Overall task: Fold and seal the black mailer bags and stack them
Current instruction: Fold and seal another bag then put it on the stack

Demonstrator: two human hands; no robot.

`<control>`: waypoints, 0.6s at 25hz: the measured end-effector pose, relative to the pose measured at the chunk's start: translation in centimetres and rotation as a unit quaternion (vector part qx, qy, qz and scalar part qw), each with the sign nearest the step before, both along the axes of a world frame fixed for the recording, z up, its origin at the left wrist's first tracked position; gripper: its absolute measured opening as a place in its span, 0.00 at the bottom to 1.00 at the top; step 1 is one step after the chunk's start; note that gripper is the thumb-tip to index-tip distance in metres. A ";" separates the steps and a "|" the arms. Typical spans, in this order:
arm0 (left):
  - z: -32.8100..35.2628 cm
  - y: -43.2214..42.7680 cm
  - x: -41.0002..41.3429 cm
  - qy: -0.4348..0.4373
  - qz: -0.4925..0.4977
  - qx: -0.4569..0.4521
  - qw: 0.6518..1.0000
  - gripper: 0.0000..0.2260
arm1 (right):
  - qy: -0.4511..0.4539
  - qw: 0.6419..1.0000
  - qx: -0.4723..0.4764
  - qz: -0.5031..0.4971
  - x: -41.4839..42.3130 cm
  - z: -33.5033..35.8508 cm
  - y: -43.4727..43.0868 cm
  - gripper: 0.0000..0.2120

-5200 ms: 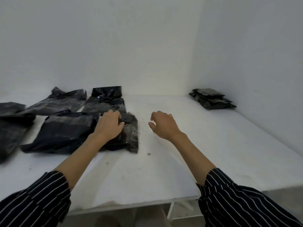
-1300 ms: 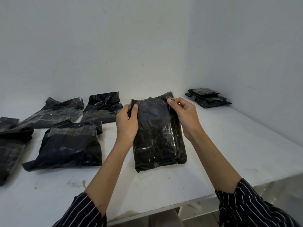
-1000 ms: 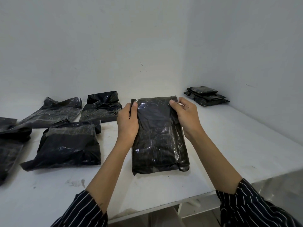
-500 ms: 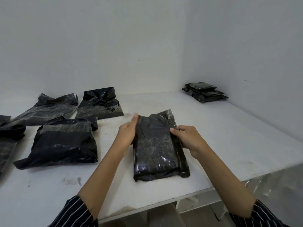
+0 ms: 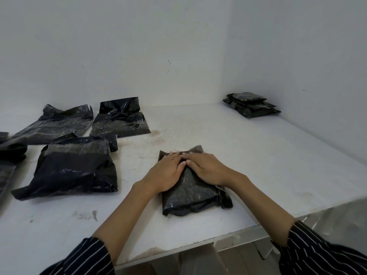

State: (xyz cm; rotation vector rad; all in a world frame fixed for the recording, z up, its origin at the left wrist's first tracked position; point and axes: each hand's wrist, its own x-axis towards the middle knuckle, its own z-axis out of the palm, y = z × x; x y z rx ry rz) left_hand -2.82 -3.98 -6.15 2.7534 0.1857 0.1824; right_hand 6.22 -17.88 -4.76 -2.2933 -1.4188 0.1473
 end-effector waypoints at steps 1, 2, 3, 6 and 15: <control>-0.1 0.2 0.1 0.055 0.005 0.002 0.998 0.24 | 0.014 0.998 -0.057 -0.003 0.3 -0.2 0.2 0.20; -0.1 0.3 0.1 0.089 0.015 0.016 0.996 0.26 | 0.028 0.995 -0.097 -0.014 0.6 -0.4 0.2 0.21; 0.0 0.4 0.2 0.107 0.029 0.032 0.993 0.28 | 0.031 0.992 -0.121 -0.025 0.8 -0.5 0.2 0.22; 0.3 0.2 0.4 0.121 0.087 0.048 0.988 0.33 | 0.028 0.997 -0.071 -0.034 0.8 -0.8 0.2 0.21; 1.2 1.8 0.1 -0.080 0.311 -0.091 0.943 0.11 | 0.104 0.951 0.076 -0.280 3.4 -0.6 1.1 0.14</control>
